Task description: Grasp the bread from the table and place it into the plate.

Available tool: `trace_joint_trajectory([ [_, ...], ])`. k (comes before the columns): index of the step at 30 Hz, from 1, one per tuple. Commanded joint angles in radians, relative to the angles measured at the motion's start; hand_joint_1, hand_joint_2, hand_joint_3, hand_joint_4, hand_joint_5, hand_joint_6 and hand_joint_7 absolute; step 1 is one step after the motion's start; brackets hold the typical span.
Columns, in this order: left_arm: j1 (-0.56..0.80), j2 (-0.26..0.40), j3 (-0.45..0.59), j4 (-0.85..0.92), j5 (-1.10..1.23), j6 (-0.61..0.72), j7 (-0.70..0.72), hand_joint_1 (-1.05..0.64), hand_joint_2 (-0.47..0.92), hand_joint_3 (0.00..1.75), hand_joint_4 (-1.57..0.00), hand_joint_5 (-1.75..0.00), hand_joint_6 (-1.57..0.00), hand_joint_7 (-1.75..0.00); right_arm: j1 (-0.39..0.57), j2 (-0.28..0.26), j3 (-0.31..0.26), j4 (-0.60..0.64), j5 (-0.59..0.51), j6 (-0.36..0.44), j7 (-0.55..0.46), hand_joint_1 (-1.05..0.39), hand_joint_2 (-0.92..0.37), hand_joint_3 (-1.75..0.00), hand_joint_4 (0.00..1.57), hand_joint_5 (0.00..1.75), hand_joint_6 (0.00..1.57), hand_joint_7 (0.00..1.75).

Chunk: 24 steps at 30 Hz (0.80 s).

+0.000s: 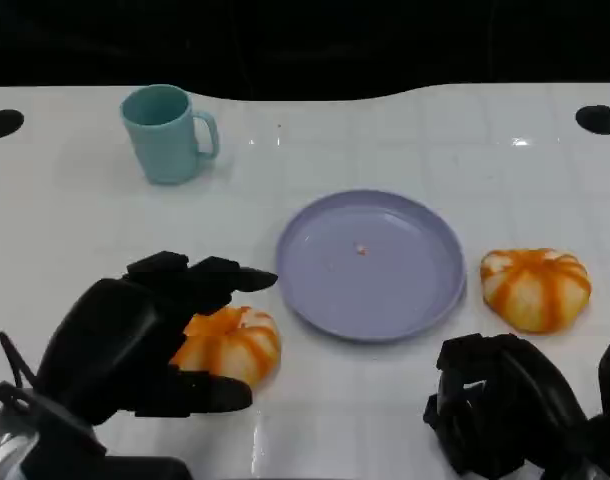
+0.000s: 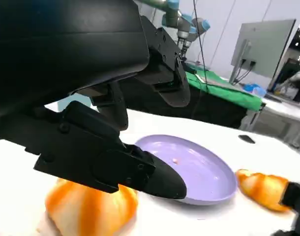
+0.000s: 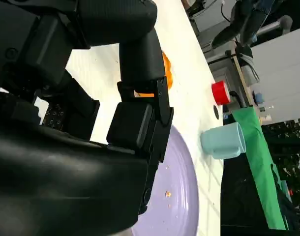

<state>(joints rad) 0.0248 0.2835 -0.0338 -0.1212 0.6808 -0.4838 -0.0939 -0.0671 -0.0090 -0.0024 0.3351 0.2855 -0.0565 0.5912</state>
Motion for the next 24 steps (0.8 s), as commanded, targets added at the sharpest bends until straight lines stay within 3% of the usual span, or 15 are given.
trace_joint_trajectory([
  [1,-0.002,0.052,-0.032,-0.06,0.147,0.083,0.019,-0.83,0.92,0.01,-0.28,-0.98,-0.27,-0.37,-0.002,-0.011,-0.007,-0.002,0.002,-0.007,-0.004,-1.05,-0.05,-1.43,1.47,1.41,1.57,1.0],
  [5,-0.01,0.076,-0.079,-0.12,0.288,0.186,-0.023,-0.85,0.9,0.02,-0.19,-0.94,-0.2,-0.31,-0.001,-0.01,-0.007,-0.004,0.007,-0.006,0.0,-1.05,-0.04,-1.42,1.47,1.42,1.57,1.0],
  [11,-0.027,0.074,-0.166,-0.164,0.438,0.322,-0.088,-0.84,0.84,0.0,-0.15,-0.85,-0.2,-0.26,0.001,-0.014,-0.005,-0.012,0.003,-0.001,-0.001,-1.05,-0.05,-1.41,1.47,1.42,1.57,1.01],
  [24,-0.091,0.018,-0.332,-0.094,0.655,0.53,-0.125,-0.8,0.72,0.0,-0.2,-0.78,-0.24,-0.19,0.008,-0.015,-0.001,-0.033,-0.001,0.019,-0.013,-1.05,-0.04,-1.42,1.47,1.41,1.57,1.02],
])
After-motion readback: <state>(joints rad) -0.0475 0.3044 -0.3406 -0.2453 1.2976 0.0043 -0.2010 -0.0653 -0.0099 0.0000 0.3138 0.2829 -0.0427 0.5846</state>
